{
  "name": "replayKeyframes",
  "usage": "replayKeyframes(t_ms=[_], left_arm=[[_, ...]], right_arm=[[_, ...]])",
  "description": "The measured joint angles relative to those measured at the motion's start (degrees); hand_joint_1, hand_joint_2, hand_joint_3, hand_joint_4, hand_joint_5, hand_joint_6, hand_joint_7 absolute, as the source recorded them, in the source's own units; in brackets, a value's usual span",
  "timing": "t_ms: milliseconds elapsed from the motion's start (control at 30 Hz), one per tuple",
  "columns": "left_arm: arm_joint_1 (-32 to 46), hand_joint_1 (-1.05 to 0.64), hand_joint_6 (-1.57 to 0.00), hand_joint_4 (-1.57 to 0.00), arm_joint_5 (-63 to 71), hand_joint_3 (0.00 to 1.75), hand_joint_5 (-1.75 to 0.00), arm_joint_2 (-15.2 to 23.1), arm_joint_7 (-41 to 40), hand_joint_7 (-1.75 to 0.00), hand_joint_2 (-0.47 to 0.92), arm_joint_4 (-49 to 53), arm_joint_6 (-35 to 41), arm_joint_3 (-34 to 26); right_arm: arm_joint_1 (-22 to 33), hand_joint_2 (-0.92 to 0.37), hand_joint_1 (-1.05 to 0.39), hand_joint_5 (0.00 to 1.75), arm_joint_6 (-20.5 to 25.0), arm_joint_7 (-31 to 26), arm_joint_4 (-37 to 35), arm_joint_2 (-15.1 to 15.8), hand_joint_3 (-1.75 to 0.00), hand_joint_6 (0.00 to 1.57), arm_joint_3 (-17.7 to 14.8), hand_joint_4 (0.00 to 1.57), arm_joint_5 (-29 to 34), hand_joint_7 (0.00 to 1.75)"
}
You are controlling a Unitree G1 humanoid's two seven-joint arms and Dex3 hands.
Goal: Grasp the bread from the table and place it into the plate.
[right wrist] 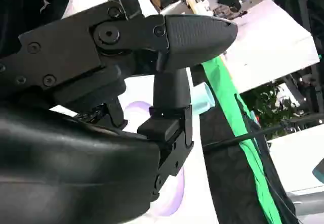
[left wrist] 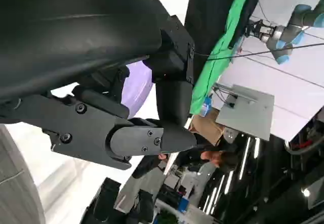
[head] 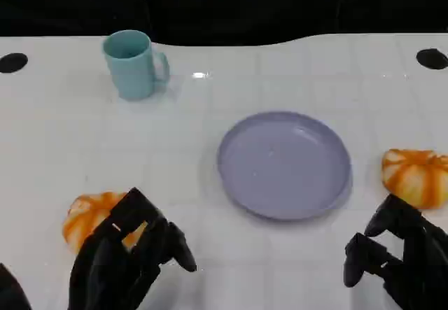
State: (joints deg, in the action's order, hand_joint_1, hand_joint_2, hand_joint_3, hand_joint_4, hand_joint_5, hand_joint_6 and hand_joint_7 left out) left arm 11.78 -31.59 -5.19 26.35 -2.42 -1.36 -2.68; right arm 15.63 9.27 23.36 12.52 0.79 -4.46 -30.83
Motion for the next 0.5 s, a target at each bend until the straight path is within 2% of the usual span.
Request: replayKeyframes(t_ms=[500], left_arm=[[0.00, -0.53, -0.54, -0.77, -0.02, 0.37, -1.75, 0.01, 0.00, -1.75, 0.92, -0.02, 0.74, -0.03]], right_arm=[[0.00, -0.92, -0.57, 1.75, 0.04, -0.07, 0.01, 0.00, -0.40, 0.59, 0.00, 0.75, 0.02, 1.58]])
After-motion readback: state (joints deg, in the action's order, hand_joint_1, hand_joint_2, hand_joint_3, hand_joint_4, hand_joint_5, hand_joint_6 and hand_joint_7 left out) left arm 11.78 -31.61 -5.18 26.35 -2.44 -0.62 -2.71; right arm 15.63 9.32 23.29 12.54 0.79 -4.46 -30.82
